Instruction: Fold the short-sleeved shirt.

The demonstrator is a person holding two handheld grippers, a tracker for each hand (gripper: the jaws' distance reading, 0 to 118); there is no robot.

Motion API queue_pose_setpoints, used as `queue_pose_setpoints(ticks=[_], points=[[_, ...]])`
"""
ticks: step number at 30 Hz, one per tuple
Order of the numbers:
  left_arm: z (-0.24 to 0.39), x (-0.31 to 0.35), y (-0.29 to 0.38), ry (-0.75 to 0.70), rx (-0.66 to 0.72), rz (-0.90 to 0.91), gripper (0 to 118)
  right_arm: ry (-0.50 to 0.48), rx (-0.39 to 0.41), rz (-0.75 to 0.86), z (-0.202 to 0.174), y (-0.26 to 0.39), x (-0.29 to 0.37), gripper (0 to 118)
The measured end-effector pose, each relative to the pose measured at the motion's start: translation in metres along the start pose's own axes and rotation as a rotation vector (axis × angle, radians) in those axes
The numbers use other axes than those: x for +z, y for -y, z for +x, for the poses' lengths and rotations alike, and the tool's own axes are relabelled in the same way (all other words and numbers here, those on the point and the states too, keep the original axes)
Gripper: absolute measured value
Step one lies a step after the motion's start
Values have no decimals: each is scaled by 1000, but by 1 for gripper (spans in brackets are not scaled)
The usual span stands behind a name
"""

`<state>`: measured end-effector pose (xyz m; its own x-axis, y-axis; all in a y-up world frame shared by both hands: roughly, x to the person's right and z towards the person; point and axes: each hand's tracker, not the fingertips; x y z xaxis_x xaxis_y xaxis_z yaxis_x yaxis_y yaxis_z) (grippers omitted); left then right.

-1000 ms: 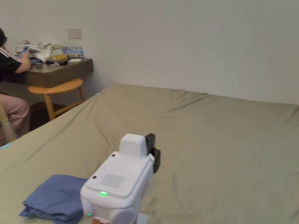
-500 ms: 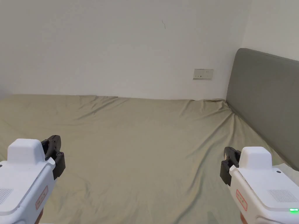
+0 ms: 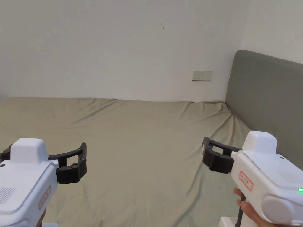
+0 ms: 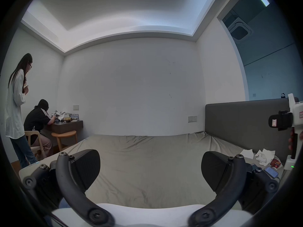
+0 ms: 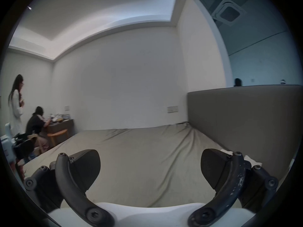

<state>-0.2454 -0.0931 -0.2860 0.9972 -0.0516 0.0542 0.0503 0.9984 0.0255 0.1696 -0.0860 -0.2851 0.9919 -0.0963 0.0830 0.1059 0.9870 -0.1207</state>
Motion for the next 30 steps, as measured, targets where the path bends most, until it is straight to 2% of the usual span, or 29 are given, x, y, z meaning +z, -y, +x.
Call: queue_pose_setpoints(ticks=[2,5,6,8,9,11,13,16,19,22,25,30], points=[[1,-1,0,7,9,-7,118,83,11,-1,-10,-8,3,118],[0,-1,-1,14,24,-5,118,78,41,18,-5,-8,4,118],[0,-2,-2,18,27,-8,118,71,49,36,-14,-11,8,118],[2,-2,-3,19,26,-12,118,58,32,39,-12,-14,9,118],[1,-3,0,21,21,-15,118,13,-10,25,-11,-17,10,118],[2,-3,-1,17,11,-19,118,-28,-33,29,-11,-19,12,118],[1,-3,2,21,11,-20,118,0,-10,29,-13,-18,12,118],[1,-2,1,22,9,-24,118,57,77,37,-25,-18,15,118],[-1,-1,2,16,4,-22,118,26,64,12,-27,-18,12,118],[-2,0,4,20,12,-18,118,56,63,19,-27,-16,9,118],[-3,-1,6,20,2,-22,118,44,23,14,-27,-17,9,118],[-5,-1,7,15,11,-25,118,60,65,15,-29,-18,8,118]])
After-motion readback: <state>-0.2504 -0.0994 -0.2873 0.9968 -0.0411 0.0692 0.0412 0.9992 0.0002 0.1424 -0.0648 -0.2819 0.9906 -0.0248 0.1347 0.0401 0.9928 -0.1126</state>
